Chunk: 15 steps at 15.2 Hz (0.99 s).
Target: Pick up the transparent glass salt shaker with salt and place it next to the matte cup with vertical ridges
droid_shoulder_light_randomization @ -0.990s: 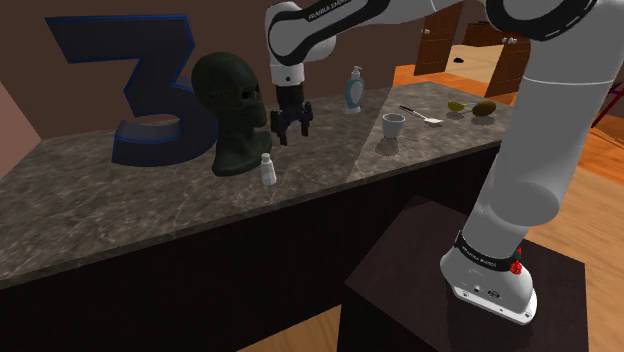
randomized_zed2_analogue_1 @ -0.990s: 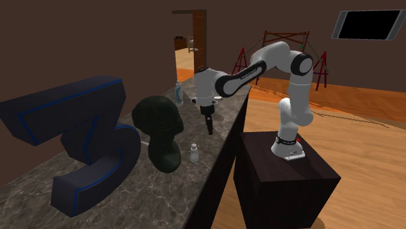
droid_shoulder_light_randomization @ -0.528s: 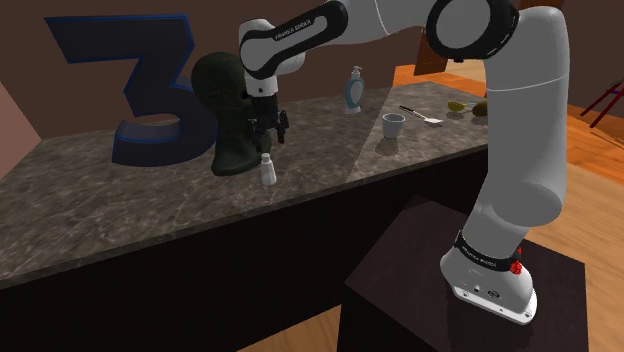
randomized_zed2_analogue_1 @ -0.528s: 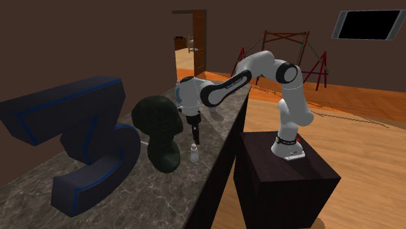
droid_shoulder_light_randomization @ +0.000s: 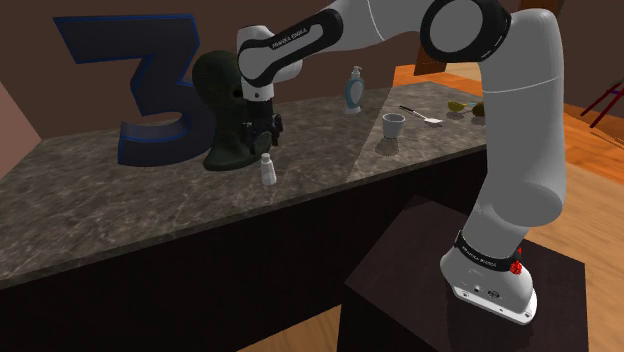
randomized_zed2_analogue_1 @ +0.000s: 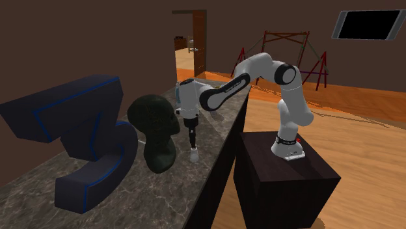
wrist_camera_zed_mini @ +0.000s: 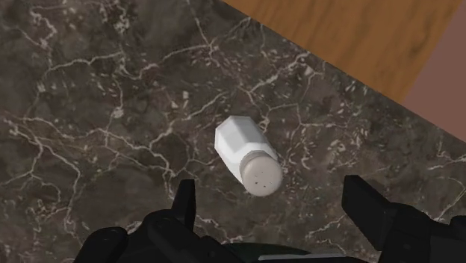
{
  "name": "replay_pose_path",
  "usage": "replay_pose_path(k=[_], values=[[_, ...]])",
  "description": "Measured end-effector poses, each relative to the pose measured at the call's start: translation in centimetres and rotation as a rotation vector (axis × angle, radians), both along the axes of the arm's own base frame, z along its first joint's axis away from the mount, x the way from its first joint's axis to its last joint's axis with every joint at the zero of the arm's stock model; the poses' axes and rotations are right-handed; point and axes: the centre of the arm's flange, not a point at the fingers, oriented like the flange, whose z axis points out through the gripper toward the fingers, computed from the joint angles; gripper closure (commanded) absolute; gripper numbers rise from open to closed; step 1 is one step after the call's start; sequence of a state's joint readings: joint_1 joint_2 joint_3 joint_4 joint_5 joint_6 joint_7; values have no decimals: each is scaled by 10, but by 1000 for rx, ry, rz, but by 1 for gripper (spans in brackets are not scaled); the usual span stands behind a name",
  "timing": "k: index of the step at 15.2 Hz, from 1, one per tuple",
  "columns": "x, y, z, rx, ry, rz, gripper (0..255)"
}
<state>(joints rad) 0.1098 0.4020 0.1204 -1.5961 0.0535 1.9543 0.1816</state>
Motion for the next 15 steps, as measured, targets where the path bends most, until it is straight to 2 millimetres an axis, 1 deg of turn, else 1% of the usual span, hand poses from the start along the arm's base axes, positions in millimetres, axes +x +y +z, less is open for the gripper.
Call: replay_pose_path(k=[2, 3, 4, 5, 7, 8, 15], values=[[-1, 1, -6, -1, 5, 0, 0], [-4, 1, -18, -4, 26, -1, 0], [-2, 1, -29, -7, 45, -1, 0], [-1, 1, -34, -9, 55, -2, 0], [-1, 1, -36, -10, 61, -3, 0], [-1, 0, -36, -10, 62, -4, 255], [-2, 0, -36, -10, 62, -4, 255]])
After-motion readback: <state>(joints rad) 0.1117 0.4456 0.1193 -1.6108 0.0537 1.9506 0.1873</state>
